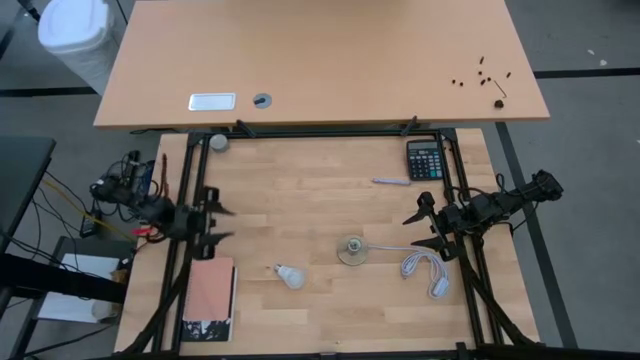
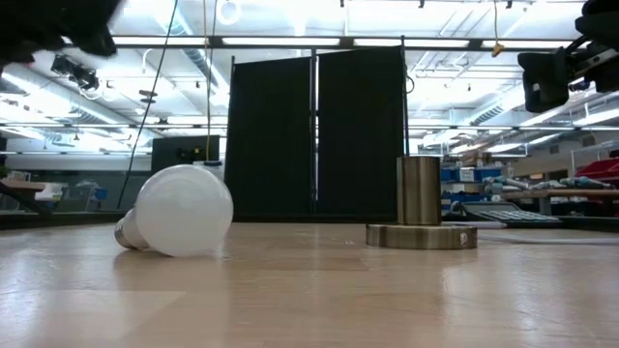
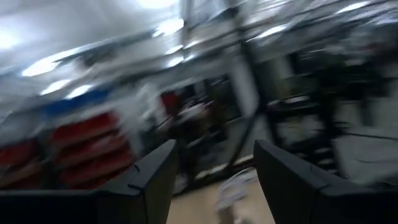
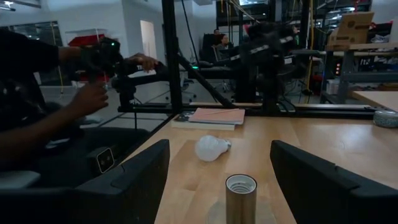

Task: Screw lightbulb
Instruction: Return to Home Position

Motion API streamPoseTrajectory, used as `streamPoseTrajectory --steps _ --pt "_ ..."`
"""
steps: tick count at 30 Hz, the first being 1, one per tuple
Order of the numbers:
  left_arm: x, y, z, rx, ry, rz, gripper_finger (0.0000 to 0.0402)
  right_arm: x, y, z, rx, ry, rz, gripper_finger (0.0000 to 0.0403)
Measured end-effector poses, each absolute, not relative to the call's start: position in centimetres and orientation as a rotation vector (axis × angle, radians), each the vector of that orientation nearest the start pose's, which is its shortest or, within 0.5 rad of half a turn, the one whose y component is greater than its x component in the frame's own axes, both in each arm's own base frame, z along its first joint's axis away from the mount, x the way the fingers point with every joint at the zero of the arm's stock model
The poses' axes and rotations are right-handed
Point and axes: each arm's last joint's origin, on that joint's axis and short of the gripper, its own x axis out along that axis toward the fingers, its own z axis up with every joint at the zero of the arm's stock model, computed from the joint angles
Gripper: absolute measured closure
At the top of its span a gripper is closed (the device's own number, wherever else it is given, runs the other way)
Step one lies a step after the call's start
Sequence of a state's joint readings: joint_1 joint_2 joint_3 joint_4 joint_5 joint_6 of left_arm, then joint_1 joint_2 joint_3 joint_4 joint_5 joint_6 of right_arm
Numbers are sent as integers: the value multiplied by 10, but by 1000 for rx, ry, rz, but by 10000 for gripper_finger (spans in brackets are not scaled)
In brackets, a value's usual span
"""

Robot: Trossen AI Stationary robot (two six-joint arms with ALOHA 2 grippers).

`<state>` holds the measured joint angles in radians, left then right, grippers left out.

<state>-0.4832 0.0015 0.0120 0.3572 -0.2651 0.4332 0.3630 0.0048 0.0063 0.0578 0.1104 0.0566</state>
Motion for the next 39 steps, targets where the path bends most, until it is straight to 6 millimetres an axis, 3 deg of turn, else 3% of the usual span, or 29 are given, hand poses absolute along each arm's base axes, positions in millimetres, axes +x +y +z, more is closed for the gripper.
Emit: streamPoseTrajectory --steps 7,16,35,39 --pt "90 -19 191 98 -237 111 183 92 32 171 70 -51 254 115" --pt "94 -12 173 -85 -67 164 183 92 32 171 71 -51 254 114" --pt "95 -12 172 0 -53 166 183 92 32 171 71 -51 254 114" --pt "94 -12 173 -59 -70 165 183 92 32 171 71 -51 254 114"
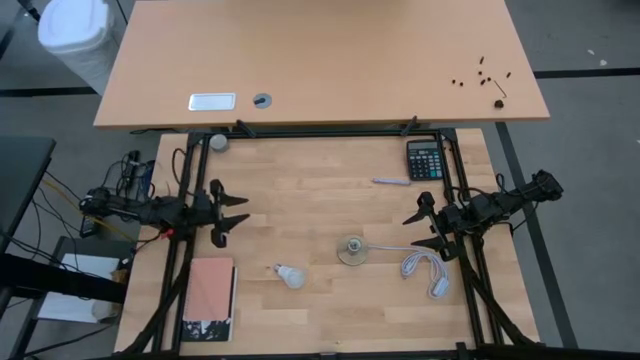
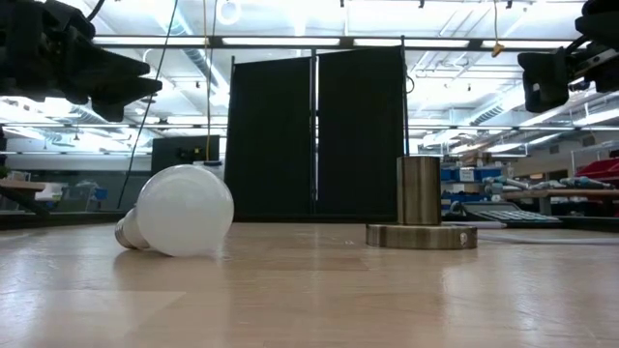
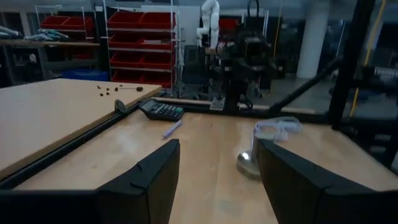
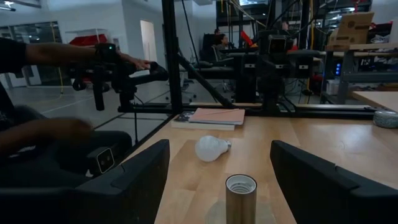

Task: Screw lightbulb
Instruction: Return to Home Position

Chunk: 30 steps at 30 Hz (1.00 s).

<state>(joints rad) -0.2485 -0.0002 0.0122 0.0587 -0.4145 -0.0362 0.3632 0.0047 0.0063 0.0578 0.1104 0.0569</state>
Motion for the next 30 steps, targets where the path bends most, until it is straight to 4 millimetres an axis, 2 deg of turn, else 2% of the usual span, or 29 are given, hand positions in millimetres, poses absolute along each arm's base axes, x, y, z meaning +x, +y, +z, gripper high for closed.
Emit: streamPoseTrajectory --steps 30 --pt "94 -12 175 -87 -92 164 183 92 32 171 71 -51 254 114"
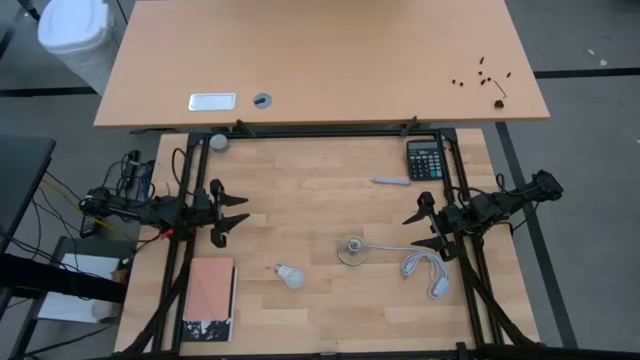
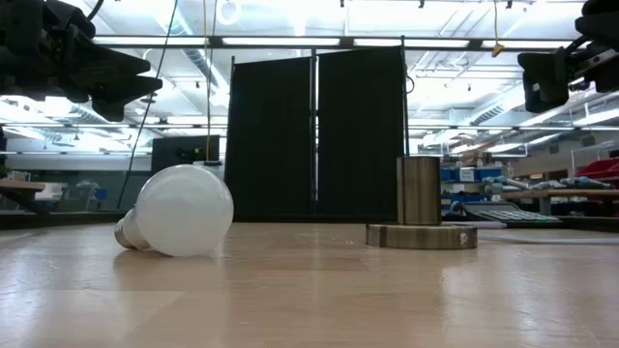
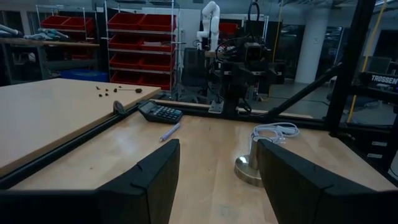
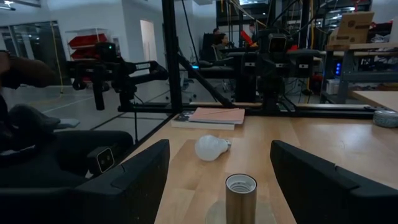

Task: Screw lightbulb
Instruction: Return to Home Position

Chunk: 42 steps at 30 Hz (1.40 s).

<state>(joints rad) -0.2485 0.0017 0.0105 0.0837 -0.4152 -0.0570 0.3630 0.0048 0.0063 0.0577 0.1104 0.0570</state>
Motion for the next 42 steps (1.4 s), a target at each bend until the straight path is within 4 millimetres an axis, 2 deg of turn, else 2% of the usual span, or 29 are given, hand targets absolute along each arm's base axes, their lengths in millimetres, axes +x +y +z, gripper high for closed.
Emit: streamPoseTrajectory --steps 42 --pt "94 -12 175 -87 -92 164 183 92 32 170 68 -39 254 114"
